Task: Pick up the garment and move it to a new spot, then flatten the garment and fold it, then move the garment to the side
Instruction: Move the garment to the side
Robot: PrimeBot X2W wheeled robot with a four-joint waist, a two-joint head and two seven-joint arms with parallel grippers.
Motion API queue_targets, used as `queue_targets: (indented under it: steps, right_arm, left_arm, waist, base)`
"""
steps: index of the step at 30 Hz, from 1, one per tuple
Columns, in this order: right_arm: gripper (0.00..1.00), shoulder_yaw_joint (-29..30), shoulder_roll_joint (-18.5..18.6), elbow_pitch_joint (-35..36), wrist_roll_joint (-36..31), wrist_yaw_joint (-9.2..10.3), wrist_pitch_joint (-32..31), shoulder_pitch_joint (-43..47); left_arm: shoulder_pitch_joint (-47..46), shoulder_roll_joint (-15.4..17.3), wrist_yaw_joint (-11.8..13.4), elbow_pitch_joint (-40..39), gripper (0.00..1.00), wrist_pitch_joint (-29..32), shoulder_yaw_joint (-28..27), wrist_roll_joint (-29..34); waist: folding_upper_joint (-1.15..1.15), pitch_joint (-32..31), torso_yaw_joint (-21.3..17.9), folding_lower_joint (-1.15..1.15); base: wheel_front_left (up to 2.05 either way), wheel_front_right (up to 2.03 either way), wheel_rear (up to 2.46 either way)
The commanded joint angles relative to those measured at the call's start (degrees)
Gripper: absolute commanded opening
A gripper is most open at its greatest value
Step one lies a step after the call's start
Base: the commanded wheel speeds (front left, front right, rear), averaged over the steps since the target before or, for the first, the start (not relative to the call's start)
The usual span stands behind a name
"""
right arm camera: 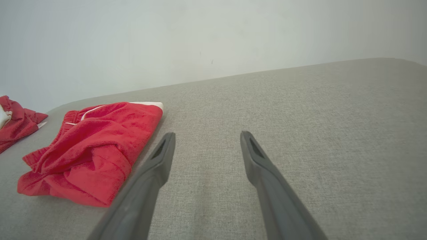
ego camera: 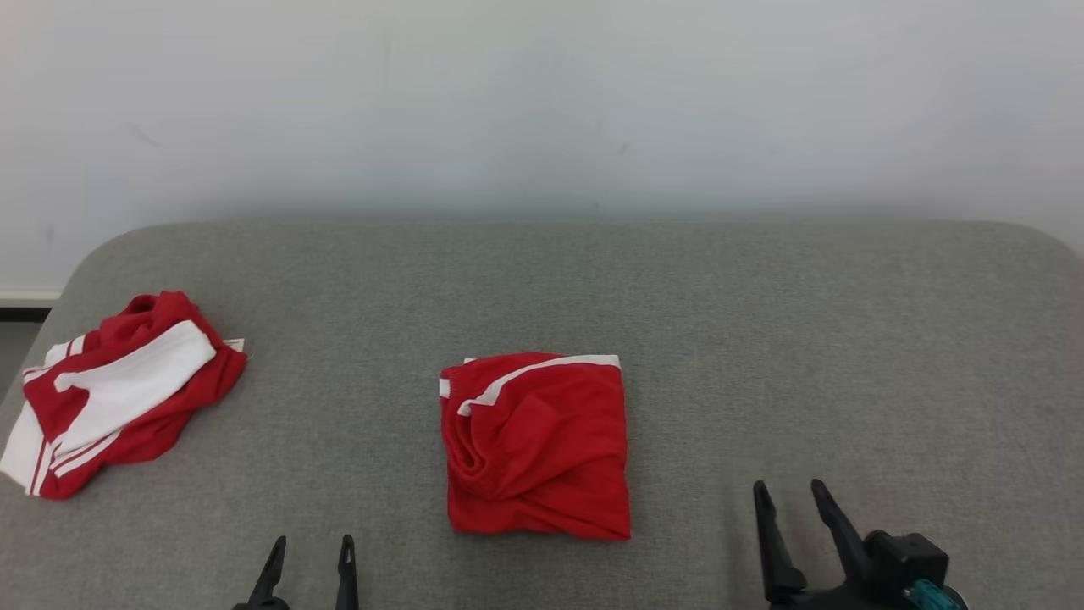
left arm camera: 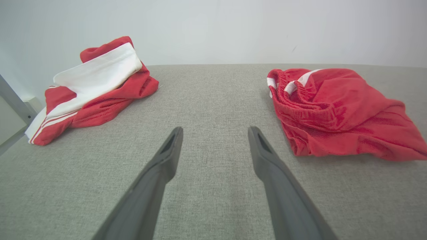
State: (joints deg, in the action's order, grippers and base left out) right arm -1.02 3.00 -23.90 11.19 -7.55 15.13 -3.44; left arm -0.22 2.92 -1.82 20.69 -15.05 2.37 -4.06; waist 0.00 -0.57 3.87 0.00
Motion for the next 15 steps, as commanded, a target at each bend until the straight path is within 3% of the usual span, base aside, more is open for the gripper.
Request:
queue_targets:
  steps: [1, 15]
  right_arm:
    - [1.0, -0.9, -0.1, -0.1, 0.5, 0.11, 0.0, -0.8]
    - [1.0, -8.4, -0.1, -7.4, 5.8, 0.11, 0.0, -10.0]
  left_arm:
    - [0.1, 0.0, 0.0, 0.1, 1.0, -0.2, 0.3, -0.4]
    - [-1.5, 0.0, 0.3, -0.2, 1.0, -0.2, 2.5, -1.0]
  waist:
    - [0.0, 0.6, 1.1, 0.0]
    - [0.0, 4.9, 7.7, 0.0]
  base:
    - [0.0, 0.0, 0.0]
    - [0.0, 0.0, 0.0]
